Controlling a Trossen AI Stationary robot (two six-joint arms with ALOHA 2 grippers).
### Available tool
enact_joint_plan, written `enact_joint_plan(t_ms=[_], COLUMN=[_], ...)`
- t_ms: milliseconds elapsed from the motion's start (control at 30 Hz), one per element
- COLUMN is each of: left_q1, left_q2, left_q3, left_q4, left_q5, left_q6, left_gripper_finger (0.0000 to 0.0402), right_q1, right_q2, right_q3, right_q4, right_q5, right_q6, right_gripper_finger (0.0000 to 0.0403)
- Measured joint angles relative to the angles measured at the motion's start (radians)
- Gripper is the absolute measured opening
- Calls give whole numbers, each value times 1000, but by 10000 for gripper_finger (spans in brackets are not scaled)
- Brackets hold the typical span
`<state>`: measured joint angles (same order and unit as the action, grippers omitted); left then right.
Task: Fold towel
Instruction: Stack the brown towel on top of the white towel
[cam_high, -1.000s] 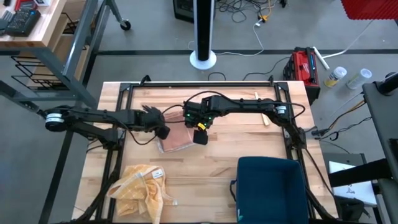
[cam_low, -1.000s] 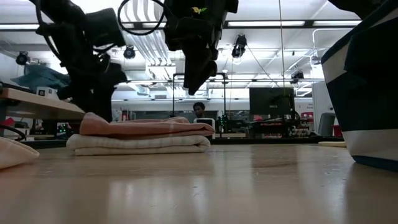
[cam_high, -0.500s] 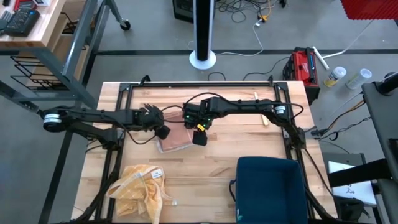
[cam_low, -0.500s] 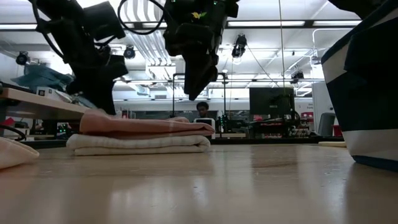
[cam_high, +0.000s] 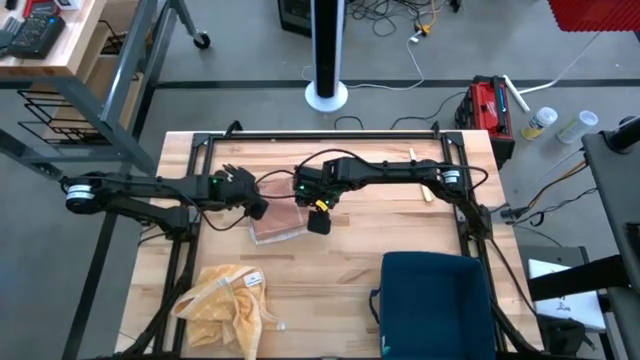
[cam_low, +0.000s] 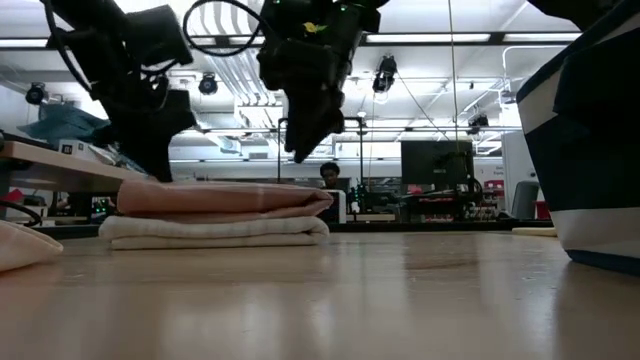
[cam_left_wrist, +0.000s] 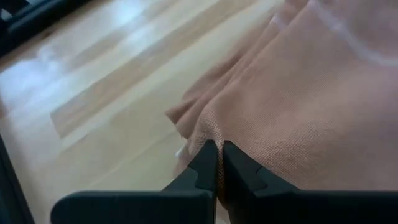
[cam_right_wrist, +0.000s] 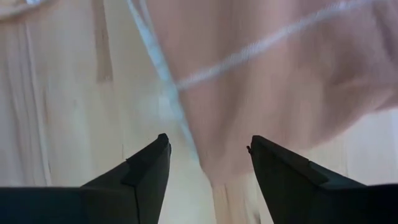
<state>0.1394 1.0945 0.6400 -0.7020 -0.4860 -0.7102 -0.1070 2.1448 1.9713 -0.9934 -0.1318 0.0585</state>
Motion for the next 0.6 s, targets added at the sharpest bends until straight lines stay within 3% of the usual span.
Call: enact_joint_plan(t_ms=[133,300,367,467,600], left_q1=[2,3,3,3,3], left_q2=[22,37,37,39,38], left_q3=[-15,-20,-20,-21,-21], left_q4=[-1,1,-4,-5,-4], left_q5=[-22,-21,-21,-21,-21], left_q6=[-13,-14,-14,-7,-3], left_gripper_finger=[2,2,2,2,2], right_q1=[-4,-34,-68,-128,-201], right_q2=[0,0,0,0,16], right_q3=[-11,-21,-21,-23,-41], right_q4=[118,234,253,249,244], right_q5=[5,172,184,154,-17], right_q6=[54,106,101,85,73], right_gripper_finger=[205,189,179,165,150])
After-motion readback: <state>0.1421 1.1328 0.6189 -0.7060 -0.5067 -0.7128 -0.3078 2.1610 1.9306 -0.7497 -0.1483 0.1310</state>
